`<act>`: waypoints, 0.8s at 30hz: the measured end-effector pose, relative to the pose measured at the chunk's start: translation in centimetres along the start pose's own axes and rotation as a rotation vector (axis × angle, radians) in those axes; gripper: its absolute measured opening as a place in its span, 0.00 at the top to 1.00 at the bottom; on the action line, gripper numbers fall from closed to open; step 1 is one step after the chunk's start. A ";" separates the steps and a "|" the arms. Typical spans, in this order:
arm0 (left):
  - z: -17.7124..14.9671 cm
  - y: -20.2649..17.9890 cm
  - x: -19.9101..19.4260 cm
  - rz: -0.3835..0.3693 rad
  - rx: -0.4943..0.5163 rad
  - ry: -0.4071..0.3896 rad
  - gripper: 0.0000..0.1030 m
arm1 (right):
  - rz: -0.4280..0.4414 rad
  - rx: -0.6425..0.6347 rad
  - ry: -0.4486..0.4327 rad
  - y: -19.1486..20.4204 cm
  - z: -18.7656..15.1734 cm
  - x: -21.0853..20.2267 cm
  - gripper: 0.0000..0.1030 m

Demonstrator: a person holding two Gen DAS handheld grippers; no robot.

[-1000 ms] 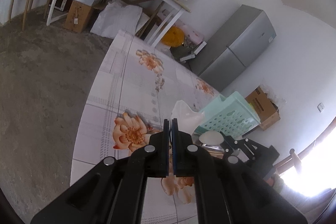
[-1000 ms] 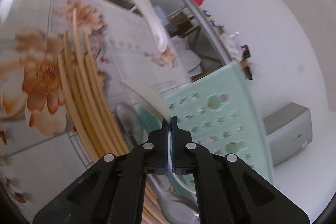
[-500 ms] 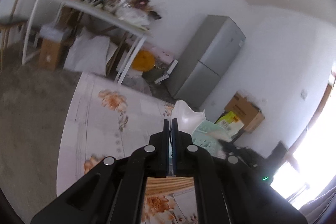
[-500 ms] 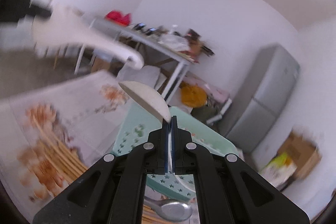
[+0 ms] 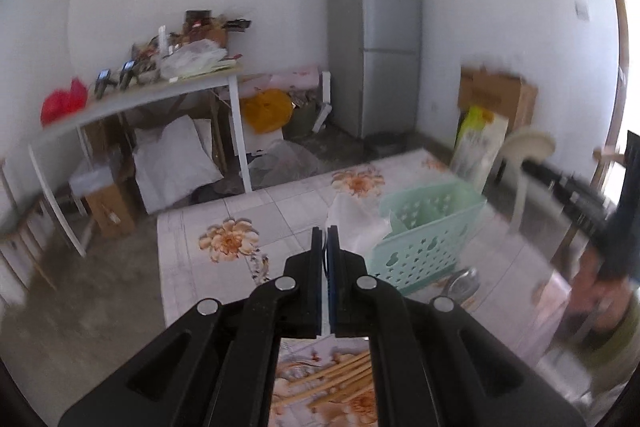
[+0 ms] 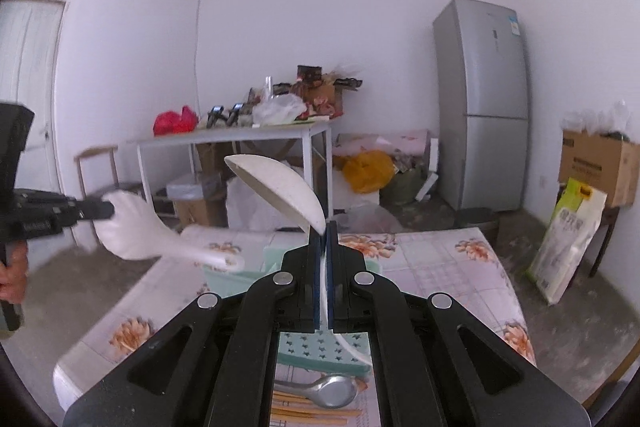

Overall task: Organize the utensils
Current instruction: 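Lower the paddle into the green holder and open the left gripper while the right carries the spoon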

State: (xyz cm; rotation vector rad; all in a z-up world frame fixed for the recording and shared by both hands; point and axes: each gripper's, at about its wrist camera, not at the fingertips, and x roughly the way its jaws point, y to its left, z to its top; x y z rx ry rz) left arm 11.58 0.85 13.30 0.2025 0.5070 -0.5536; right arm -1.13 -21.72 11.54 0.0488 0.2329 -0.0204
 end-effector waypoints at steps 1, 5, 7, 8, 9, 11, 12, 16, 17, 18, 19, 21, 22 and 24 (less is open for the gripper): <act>0.4 -0.6 0.6 0.009 0.046 0.021 0.99 | 0.003 0.015 -0.004 -0.3 0.2 -0.1 0.99; 1.5 -2.0 2.4 0.031 0.165 0.095 0.98 | 0.002 0.049 -0.015 -1.1 0.4 -0.3 0.99; 2.1 -2.5 3.5 0.024 0.210 0.134 0.98 | -0.001 0.065 -0.015 -1.5 0.3 -0.5 0.99; 2.4 -2.7 4.1 0.019 0.230 0.154 0.98 | 0.001 0.074 -0.015 -1.7 0.3 -0.5 0.99; 2.7 -3.1 4.5 0.015 0.244 0.171 0.98 | 0.003 0.085 -0.014 -1.9 0.3 -0.5 0.99; 3.2 -3.5 6.1 0.001 0.272 0.216 0.98 | 0.010 0.110 -0.008 -2.1 0.0 -0.4 0.99; 3.4 -3.7 6.5 -0.001 0.277 0.223 0.98 | 0.010 0.121 -0.005 -2.4 -0.1 -0.4 0.99; 4.3 -4.2 8.2 -0.042 0.249 0.249 0.95 | 0.028 0.174 0.006 -3.4 -0.2 -0.2 0.99; 4.3 -4.2 8.5 -0.054 0.237 0.254 0.95 | 0.031 0.184 0.009 -3.6 -0.1 0.0 0.99; 4.3 -4.3 8.9 -0.060 0.231 0.256 0.95 | 0.033 0.194 0.011 -3.5 -0.2 -0.1 0.99; 4.4 -4.4 9.2 -0.060 0.231 0.257 0.95 | 0.036 0.202 0.013 -3.7 -0.2 -0.1 0.99; 4.7 -4.5 10.0 -0.069 0.222 0.268 0.95 | 0.043 0.215 0.015 -3.9 -0.2 0.0 0.99; 4.8 -4.5 10.2 -0.075 0.214 0.270 0.95 | 0.048 0.222 0.015 -4.0 -0.1 0.1 0.99; 5.1 -4.1 10.5 -0.118 0.172 0.253 0.95 | 0.064 0.239 0.012 -4.2 0.2 0.1 0.99</act>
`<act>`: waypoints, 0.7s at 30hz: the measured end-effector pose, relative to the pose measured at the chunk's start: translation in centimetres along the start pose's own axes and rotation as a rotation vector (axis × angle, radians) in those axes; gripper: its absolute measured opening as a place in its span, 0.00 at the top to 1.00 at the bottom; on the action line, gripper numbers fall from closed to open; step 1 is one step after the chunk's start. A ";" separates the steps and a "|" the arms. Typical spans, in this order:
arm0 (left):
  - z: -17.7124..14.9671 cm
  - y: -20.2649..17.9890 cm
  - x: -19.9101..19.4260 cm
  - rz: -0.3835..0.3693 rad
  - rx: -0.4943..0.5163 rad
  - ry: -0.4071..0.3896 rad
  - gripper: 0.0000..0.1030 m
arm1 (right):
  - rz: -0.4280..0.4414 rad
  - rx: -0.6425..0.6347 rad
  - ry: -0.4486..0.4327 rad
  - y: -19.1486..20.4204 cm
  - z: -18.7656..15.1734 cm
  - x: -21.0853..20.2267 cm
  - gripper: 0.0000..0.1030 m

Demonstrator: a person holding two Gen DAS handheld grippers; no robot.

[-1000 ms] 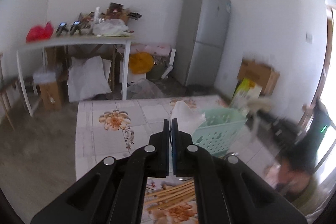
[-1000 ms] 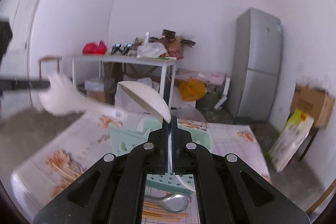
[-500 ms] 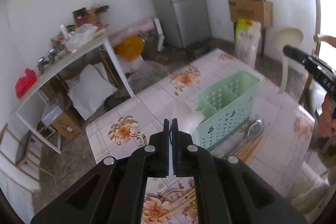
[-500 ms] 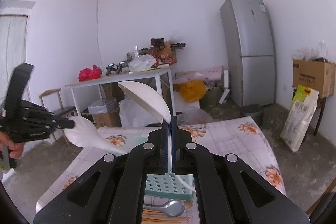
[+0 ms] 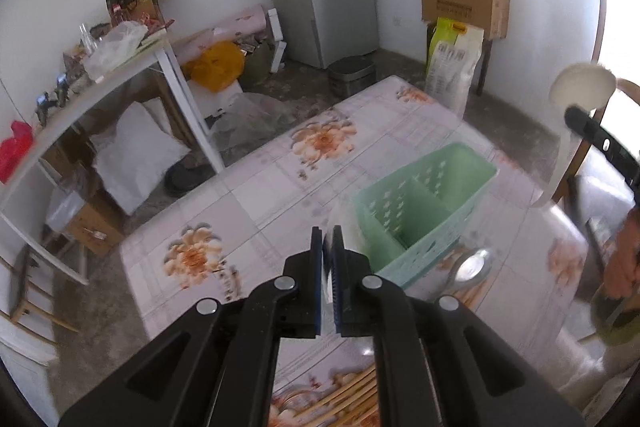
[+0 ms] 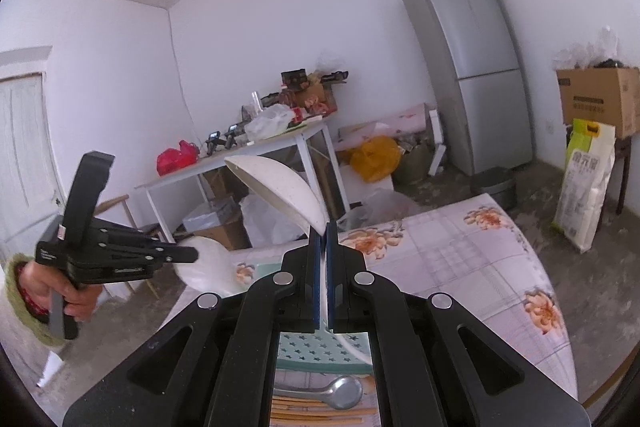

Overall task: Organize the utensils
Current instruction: 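Lower the paddle into the green holder and open the left gripper while the right carries the spoon, then lower the small white spoon into the green holder and open the right gripper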

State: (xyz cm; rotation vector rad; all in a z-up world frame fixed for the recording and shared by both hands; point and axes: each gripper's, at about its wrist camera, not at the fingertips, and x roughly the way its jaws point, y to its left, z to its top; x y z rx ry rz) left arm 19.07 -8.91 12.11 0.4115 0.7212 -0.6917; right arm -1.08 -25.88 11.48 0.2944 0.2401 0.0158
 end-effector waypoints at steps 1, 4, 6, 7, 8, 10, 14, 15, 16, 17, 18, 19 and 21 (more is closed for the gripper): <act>0.1 0.3 -0.1 -0.027 -0.021 -0.013 0.92 | 0.007 0.006 -0.002 0.0 0.0 0.1 0.99; 0.2 1.9 -0.5 -0.087 -0.132 -0.072 0.65 | 0.047 0.036 -0.013 -0.2 0.5 0.3 0.99; 0.1 2.8 -1.0 -0.100 -0.200 -0.111 0.55 | 0.075 0.053 -0.019 -0.4 1.0 0.5 0.99; -0.2 3.5 -1.3 -0.103 -0.238 -0.130 0.51 | 0.092 0.063 -0.022 -0.4 1.3 0.7 0.99; -0.4 3.9 -1.7 -0.106 -0.264 -0.142 0.47 | 0.109 0.072 -0.025 -0.4 1.6 0.9 0.99; -1.3 4.7 -2.4 -0.105 -0.316 -0.173 0.42 | 0.141 0.084 -0.030 -0.4 2.3 1.6 0.99; -3.9 5.6 -3.8 -0.104 -0.381 -0.208 0.31 | 0.184 0.083 -0.039 -0.1 3.4 3.1 0.99; -4.7 5.8 -4.0 -0.104 -0.397 -0.210 0.30 | 0.198 0.088 -0.037 -0.2 3.5 3.4 0.99; -5.8 5.9 -4.1 -0.103 -0.416 -0.211 0.27 | 0.213 0.098 -0.034 -0.3 3.6 4.0 0.99; -6.8 6.0 -4.1 -0.100 -0.434 -0.210 0.23 | 0.221 0.102 -0.031 -0.4 3.5 4.4 0.99; -7.8 6.1 -4.2 -0.099 -0.452 -0.209 0.22 | 0.226 0.103 -0.027 -0.5 3.4 4.9 0.99; -8.6 6.1 -4.3 -0.098 -0.464 -0.206 0.19 | 0.230 0.109 -0.017 -0.6 3.3 5.7 0.99; -10.7 6.1 -4.3 -0.097 -0.498 -0.195 0.16 | 0.237 0.114 -0.003 -0.8 2.9 6.6 0.99</act>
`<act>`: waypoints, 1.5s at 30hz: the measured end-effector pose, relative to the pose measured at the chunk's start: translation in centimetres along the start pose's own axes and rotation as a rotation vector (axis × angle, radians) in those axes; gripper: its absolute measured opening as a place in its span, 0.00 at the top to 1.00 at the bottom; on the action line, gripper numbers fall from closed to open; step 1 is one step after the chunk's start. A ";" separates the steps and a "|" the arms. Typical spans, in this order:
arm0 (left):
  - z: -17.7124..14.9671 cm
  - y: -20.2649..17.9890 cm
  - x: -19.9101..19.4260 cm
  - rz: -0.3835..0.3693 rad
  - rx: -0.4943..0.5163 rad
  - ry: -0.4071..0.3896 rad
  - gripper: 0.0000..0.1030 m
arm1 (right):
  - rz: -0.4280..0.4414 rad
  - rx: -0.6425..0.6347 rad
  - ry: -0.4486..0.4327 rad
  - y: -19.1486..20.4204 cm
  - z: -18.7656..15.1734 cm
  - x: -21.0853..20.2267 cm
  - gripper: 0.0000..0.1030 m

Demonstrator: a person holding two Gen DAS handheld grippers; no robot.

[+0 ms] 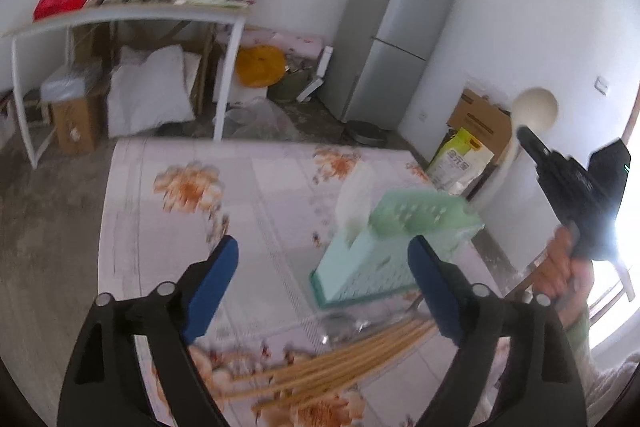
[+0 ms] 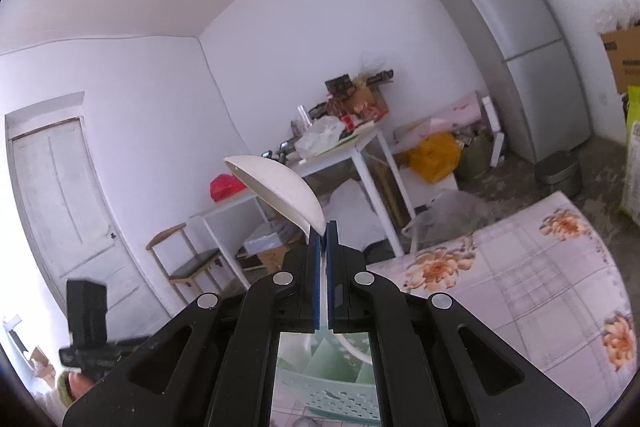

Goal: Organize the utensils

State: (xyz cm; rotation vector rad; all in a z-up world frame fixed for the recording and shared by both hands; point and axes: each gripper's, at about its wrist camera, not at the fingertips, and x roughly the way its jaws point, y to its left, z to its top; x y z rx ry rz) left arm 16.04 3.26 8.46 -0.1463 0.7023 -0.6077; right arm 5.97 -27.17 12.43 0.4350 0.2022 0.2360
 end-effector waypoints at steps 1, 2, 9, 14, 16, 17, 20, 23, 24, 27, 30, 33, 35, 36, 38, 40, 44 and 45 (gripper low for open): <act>-0.6 0.5 -0.2 0.001 -0.014 0.003 0.15 | -0.012 -0.005 0.007 -0.2 -0.4 0.5 0.99; -1.4 0.9 -0.3 0.002 -0.029 0.007 0.14 | -0.022 -0.013 0.020 -0.5 -0.8 1.0 0.99; -6.0 2.2 -0.9 0.028 -0.108 0.037 0.10 | -0.070 0.020 0.114 -2.2 -3.8 2.6 0.99; -7.8 2.2 -0.9 0.065 -0.096 0.037 0.08 | -0.112 -0.001 0.173 -2.1 -5.4 1.9 0.96; -8.2 1.9 -0.8 0.084 -0.079 0.037 0.07 | -0.139 -0.019 0.197 -1.7 -6.0 1.4 0.90; -8.4 1.8 -0.7 0.087 -0.073 0.038 0.07 | -0.151 -0.024 0.206 -1.7 -6.1 1.3 0.87; -8.7 1.5 -0.4 0.087 -0.069 0.042 0.06 | -0.162 -0.033 0.205 -1.3 -6.4 0.1 0.67; -9.0 1.0 -0.2 0.092 -0.051 0.043 0.06 | -0.200 -0.053 0.183 -0.6 -6.3 -1.5 0.46; -9.0 0.8 -0.2 0.095 -0.044 0.043 0.06 | -0.203 -0.053 0.176 -0.5 -6.3 -1.8 0.45; -9.1 0.3 -0.1 0.100 -0.027 0.042 0.06 | -0.205 -0.034 0.159 -0.2 -6.1 -3.2 0.44; -9.2 0.0 0.2 0.106 -0.016 0.045 0.06 | -0.204 -0.002 0.144 0.0 -5.9 -4.7 0.43; -9.4 -0.3 0.6 0.099 -0.012 0.053 0.06 | -0.211 0.021 0.153 -0.1 -6.3 -5.4 0.43; -9.6 -0.5 0.8 0.093 -0.005 0.061 0.06 | -0.228 0.042 0.185 -0.3 -7.2 -5.5 0.43; -9.7 -0.7 0.9 0.090 0.000 0.065 0.06 | -0.235 0.053 0.206 -0.3 -7.8 -5.5 0.43; -10.1 -1.0 1.3 0.086 0.023 0.081 0.06 | -0.264 0.059 0.255 -0.6 -9.1 -5.0 0.43; -10.4 -1.4 1.7 0.094 0.050 0.101 0.06 | -0.305 0.054 0.313 -0.8 -10.8 -4.6 0.43; -10.9 -1.7 2.5 0.116 0.087 0.139 0.06 | -0.358 0.043 0.395 -1.0 -13.4 -4.3 0.43; -11.0 -1.7 2.5 0.117 0.087 0.141 0.06 | -0.368 0.035 0.409 -1.0 -13.9 -4.3 0.43</act>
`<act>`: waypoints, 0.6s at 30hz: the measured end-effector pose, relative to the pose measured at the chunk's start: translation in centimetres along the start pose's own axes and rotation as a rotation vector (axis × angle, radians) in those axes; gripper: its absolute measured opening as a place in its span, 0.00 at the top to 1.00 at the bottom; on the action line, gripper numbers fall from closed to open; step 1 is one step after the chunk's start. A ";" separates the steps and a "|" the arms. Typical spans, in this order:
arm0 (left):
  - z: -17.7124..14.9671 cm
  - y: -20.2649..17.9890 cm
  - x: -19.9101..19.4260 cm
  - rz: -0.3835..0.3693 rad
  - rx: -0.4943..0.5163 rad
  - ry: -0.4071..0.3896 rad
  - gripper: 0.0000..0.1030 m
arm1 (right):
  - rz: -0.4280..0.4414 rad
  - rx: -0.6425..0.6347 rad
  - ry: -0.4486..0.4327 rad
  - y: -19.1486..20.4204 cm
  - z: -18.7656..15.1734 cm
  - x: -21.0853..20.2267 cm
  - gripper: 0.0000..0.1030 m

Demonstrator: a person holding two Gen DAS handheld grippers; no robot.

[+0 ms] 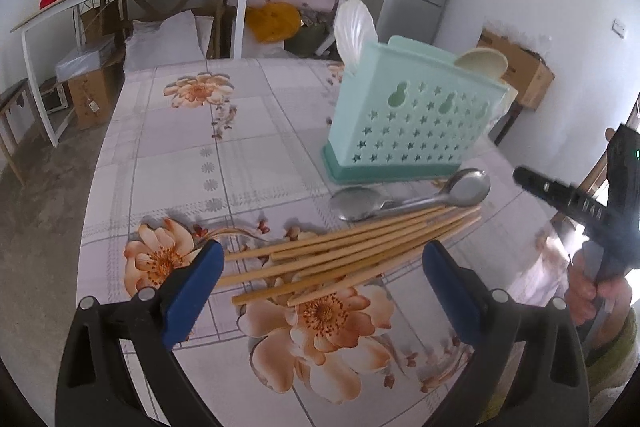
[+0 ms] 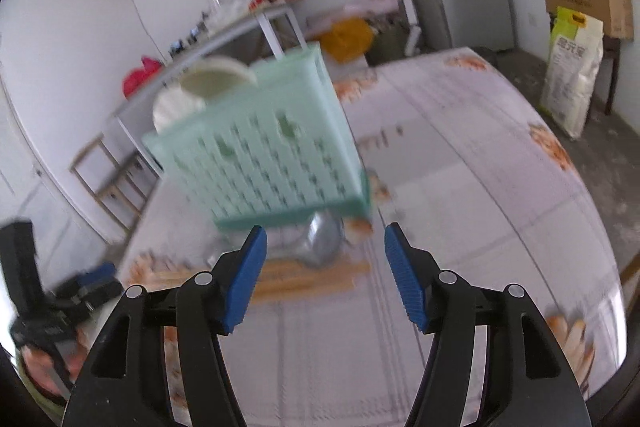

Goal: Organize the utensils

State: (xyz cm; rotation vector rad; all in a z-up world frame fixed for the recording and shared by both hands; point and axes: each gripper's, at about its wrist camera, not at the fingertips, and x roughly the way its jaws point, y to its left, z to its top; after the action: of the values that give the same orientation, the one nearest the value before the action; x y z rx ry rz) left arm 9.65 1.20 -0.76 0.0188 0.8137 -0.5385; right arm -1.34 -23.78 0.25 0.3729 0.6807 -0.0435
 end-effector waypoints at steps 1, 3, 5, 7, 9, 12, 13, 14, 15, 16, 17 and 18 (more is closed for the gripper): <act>0.0 0.0 0.1 -0.002 -0.005 0.001 0.06 | -0.002 -0.001 0.007 0.0 -0.3 0.1 0.43; 0.0 0.1 0.3 -0.008 -0.018 0.002 0.06 | -0.013 0.001 0.020 -0.2 -0.7 0.3 0.43; 0.0 0.1 0.6 -0.017 -0.032 0.005 0.06 | -0.010 0.004 0.014 -0.3 -0.5 0.0 0.43; 0.1 0.1 0.8 -0.034 -0.048 0.009 0.06 | 0.033 0.007 -0.008 -0.2 0.4 -0.6 0.50; 0.2 0.1 1.1 -0.050 -0.063 0.013 0.06 | 0.110 -0.011 -0.036 0.5 1.8 -1.2 0.55; 0.3 0.1 1.3 -0.071 -0.087 0.016 0.06 | 0.222 -0.056 -0.071 2.3 4.1 -1.6 0.63; 0.3 0.1 1.3 -0.073 -0.093 0.017 0.06 | 0.249 -0.069 -0.080 2.9 4.8 -1.6 0.64; 0.3 0.1 1.3 -0.074 -0.099 0.018 0.06 | 0.279 -0.084 -0.091 3.5 5.6 -1.6 0.65; 0.3 0.2 1.3 -0.075 -0.104 0.018 0.06 | 0.309 -0.099 -0.098 4.1 6.4 -1.4 0.66; 0.4 0.2 1.3 -0.077 -0.109 0.017 0.06 | 0.326 -0.108 -0.096 4.4 7.0 -1.1 0.66; 0.4 0.2 1.2 -0.076 -0.111 0.015 0.06 | 0.341 -0.122 -0.086 4.9 7.8 -0.5 0.66; 0.4 0.3 1.2 -0.073 -0.112 0.012 0.06 | 0.337 -0.135 -0.070 5.3 8.4 0.2 0.68</act>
State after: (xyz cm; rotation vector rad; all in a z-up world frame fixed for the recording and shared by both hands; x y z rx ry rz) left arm 10.70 0.85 -1.36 -0.1113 0.8573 -0.5611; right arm 4.75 -21.79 7.87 0.3503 0.5411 0.3066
